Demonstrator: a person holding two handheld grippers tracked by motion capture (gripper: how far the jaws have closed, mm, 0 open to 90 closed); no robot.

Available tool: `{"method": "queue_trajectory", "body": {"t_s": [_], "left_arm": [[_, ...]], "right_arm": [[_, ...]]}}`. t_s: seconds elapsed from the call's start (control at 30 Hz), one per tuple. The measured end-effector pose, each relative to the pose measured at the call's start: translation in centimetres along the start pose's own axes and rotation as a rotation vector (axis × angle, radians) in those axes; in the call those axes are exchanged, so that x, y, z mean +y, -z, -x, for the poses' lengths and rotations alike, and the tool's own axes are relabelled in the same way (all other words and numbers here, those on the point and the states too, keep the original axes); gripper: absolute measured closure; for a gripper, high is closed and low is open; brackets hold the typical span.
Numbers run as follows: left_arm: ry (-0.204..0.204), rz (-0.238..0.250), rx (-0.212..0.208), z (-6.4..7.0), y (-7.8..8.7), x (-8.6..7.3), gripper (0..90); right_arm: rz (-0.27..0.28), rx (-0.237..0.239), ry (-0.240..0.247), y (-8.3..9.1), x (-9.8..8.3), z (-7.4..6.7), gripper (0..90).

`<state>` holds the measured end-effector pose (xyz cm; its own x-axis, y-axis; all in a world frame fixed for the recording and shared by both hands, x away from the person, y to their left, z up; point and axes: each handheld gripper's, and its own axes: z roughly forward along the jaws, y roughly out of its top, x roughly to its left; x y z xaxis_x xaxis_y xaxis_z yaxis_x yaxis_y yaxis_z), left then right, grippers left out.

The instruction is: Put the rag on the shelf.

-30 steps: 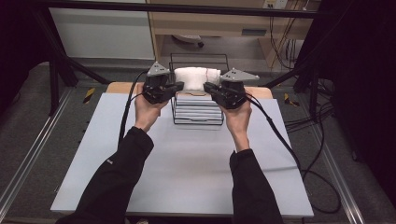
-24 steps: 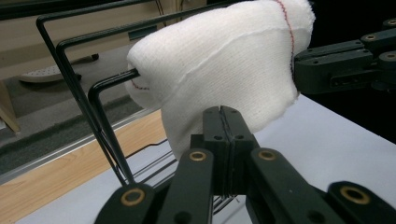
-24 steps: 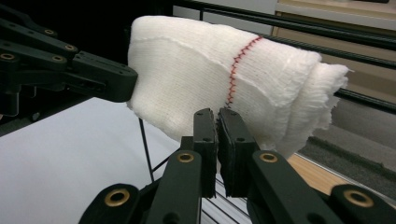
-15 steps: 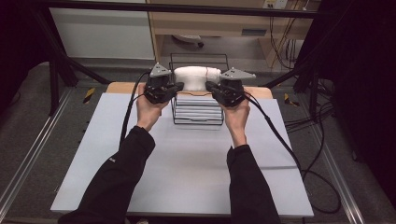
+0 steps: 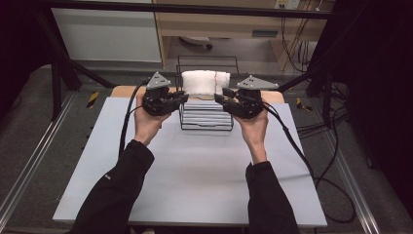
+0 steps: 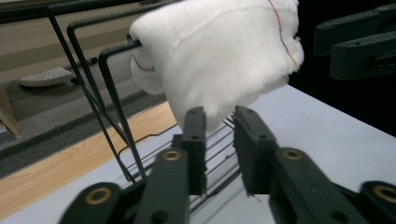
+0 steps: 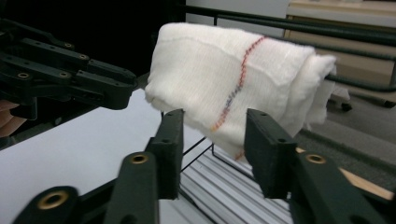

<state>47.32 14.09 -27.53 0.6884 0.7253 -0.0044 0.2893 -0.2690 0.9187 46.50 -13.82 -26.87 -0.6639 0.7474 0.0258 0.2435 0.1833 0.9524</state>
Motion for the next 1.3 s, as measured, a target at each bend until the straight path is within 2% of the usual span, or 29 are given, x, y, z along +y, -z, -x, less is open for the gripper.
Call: {"method": "queue_trajectory", "body": {"t_s": [0.3, 0.47, 0.57, 0.67, 0.77, 0.83, 0.93, 1.3], "left_arm": [[0.007, -0.06, -0.005, -0.3, 1.2, -3.4, 37.7], [0.012, -0.091, 0.004, -0.7, 1.8, -5.2, 27.2], [0.013, -0.112, 0.005, -0.9, 2.2, -6.5, 20.7], [0.015, -0.131, -0.001, -1.0, 2.5, -7.8, 17.0], [0.021, -0.137, -0.008, -1.3, 2.8, -9.0, 14.4], [0.016, -0.144, -0.004, -1.3, 3.1, -9.7, 9.3], [0.023, -0.154, 0.001, -1.4, 3.5, -10.6, 6.2], [0.032, -0.171, 0.002, -1.4, 4.9, -13.8, 3.7]], "right_arm": [[-0.071, 0.025, -0.023, 1.2, -2.5, 0.1, 30.8], [-0.091, 0.027, -0.042, 1.6, -3.9, 0.4, 18.0], [-0.094, 0.035, -0.037, 1.8, -4.9, 0.6, 10.9], [-0.108, 0.041, -0.04, 1.9, -5.8, 0.8, 7.2], [-0.119, 0.055, -0.068, 2.0, -6.9, 1.0, 5.3], [-0.118, 0.063, -0.082, 2.2, -7.6, 1.1, 4.5], [-0.123, 0.069, -0.087, 2.3, -8.6, 1.2, 3.0], [-0.177, 0.094, -0.084, 3.5, -12.0, 1.2, 0.6]]}}
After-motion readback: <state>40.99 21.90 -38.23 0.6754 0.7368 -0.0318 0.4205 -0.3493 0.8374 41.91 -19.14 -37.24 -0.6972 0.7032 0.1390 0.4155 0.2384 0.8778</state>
